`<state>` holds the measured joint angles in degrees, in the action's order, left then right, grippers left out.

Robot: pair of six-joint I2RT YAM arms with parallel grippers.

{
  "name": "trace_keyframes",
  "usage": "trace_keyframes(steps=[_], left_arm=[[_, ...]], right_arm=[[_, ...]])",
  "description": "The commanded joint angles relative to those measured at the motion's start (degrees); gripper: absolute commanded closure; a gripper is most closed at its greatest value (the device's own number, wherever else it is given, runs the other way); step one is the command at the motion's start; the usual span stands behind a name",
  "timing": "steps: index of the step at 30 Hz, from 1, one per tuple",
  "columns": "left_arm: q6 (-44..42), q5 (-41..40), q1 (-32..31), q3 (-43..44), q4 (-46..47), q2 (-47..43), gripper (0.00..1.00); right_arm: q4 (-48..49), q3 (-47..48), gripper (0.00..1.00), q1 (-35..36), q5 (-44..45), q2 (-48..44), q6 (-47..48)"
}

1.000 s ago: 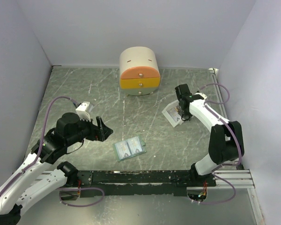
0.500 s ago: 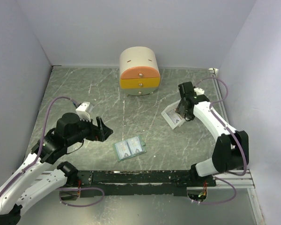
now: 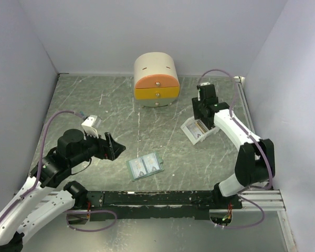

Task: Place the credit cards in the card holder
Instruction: Pick up the credit card from the storage box.

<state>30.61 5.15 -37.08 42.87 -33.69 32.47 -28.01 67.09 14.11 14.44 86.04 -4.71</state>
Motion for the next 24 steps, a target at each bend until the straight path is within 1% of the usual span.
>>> trace_keyframes(steps=[1, 4, 9, 13, 16, 19, 22, 24], left_arm=[[-1.0, 1.92, -0.35, -0.29, 1.96, -0.85, 0.03], [-0.86, 1.41, -0.35, -0.35, 1.92, -1.6, 0.03], [-0.68, 0.66, -0.3, -0.34, 1.83, -2.5, 0.03], [-0.74, 0.75, -0.23, -0.44, 1.96, -2.34, 0.03], [-0.73, 0.8, -0.27, -0.33, 1.78, -2.11, 0.03], [-0.64, 0.51, -0.26, -0.33, 1.79, -2.27, 0.03], [-0.57, 0.43, -0.25, -0.44, 1.79, -2.32, 0.03], [-0.63, 0.35, -0.27, -0.49, 1.87, -2.25, 0.03]], right_arm=[[5.12, -4.59, 0.47, 0.36, 0.36, 3.76, 14.29], [8.34, -6.89, 0.47, 0.32, 0.77, 5.85, 17.61], [14.88, -8.84, 0.47, 0.43, 3.02, 8.5, 18.48], [17.68, -8.49, 0.43, 0.67, 2.69, 12.02, 19.66], [20.89, -9.39, 0.42, 0.66, 5.4, 14.39, 20.53], [21.78, -9.41, 0.41, 0.66, 4.05, 16.56, 20.79], [22.64, -11.71, 0.4, 0.61, 3.4, 17.92, 20.28], [22.25, -12.04, 0.44, 0.53, 3.41, 18.32, 19.63]])
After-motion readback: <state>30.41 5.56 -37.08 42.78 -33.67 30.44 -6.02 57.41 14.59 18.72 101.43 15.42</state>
